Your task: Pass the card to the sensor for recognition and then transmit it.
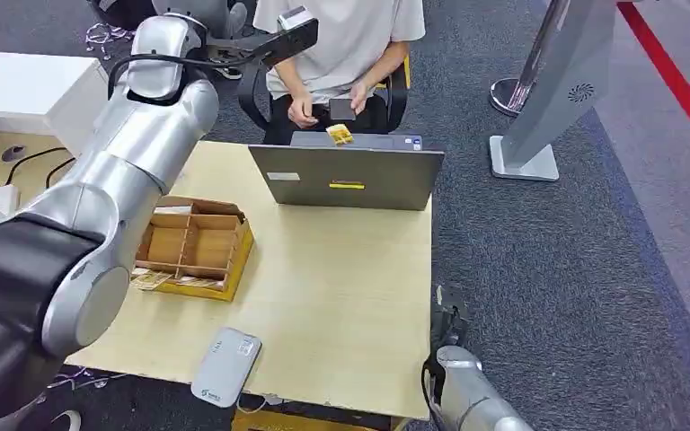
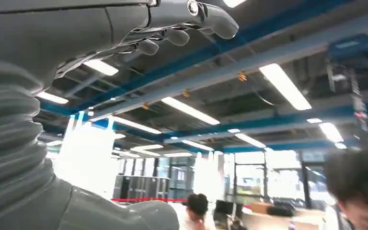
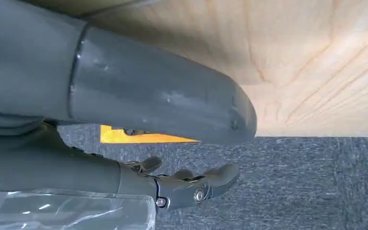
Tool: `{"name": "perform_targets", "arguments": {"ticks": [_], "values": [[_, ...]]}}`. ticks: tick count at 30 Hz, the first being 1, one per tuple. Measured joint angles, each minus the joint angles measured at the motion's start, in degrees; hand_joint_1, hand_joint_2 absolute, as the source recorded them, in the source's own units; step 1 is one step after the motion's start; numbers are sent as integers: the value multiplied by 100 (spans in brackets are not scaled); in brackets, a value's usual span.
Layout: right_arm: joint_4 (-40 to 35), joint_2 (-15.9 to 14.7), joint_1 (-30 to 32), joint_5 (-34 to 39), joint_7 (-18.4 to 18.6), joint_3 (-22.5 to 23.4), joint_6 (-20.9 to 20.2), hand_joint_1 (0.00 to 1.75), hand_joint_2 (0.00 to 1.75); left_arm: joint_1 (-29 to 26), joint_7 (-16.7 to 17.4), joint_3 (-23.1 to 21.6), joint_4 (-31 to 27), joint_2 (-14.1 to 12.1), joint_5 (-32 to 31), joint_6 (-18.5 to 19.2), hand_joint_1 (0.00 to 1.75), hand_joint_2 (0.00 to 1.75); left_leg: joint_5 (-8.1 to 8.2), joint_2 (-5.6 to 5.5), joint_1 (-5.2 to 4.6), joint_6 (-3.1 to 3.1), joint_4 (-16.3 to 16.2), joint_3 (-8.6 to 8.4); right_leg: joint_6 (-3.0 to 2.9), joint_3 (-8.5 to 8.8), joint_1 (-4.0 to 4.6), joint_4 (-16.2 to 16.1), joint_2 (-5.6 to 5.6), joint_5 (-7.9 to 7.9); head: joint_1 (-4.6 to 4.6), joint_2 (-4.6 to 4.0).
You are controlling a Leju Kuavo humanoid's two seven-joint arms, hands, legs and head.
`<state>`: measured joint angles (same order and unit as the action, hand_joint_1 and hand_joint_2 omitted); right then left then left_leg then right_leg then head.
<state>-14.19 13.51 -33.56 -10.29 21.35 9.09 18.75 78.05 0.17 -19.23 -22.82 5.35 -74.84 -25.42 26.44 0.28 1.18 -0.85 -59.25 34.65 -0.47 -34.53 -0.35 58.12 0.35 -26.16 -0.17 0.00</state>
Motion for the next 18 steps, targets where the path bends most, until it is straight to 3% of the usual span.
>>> {"name": "perform_targets", "arguments": {"ticks": [4, 6, 9, 13, 18], "values": [[0, -57, 60, 184, -195, 37, -31, 0, 0, -362, -835, 0, -208, -147, 247, 271, 0, 175, 0, 0, -1, 0, 0, -1, 0, 2, -1, 0, -1, 0, 2, 0], [0, -173, 140, 275, -304, 81, -99, 0, 0, -851, -1215, -26, -823, -408, 663, 516, 0, 175, 1, 7, -6, 0, 3, -4, 0, 3, -4, 0, 6, 0, -2, 0], [0, -457, 315, 365, -409, 177, -230, 0, 0, -1700, -1352, -208, -1986, -941, 1378, 566, 0, 175, 1, 6, -6, 0, 4, -1, -2, -3, -4, -1, 10, -2, -9, 0], [0, -831, 512, 433, -505, 297, -337, 0, 0, -2663, -1361, -496, -3339, -1611, 1729, 367, 0, 175, 2, -20, -2, 1, 4, 13, 0, -4, -2, -5, -18, -9, -7, 0], [-2, -951, 583, 430, -514, 341, -330, 0, 0, -3117, -1346, -739, -4144, -1949, 1768, 367, 0, 175, 2, -21, -6, 2, 2, 20, 4, -6, -2, -10, -19, -6, -2, 0]]}}
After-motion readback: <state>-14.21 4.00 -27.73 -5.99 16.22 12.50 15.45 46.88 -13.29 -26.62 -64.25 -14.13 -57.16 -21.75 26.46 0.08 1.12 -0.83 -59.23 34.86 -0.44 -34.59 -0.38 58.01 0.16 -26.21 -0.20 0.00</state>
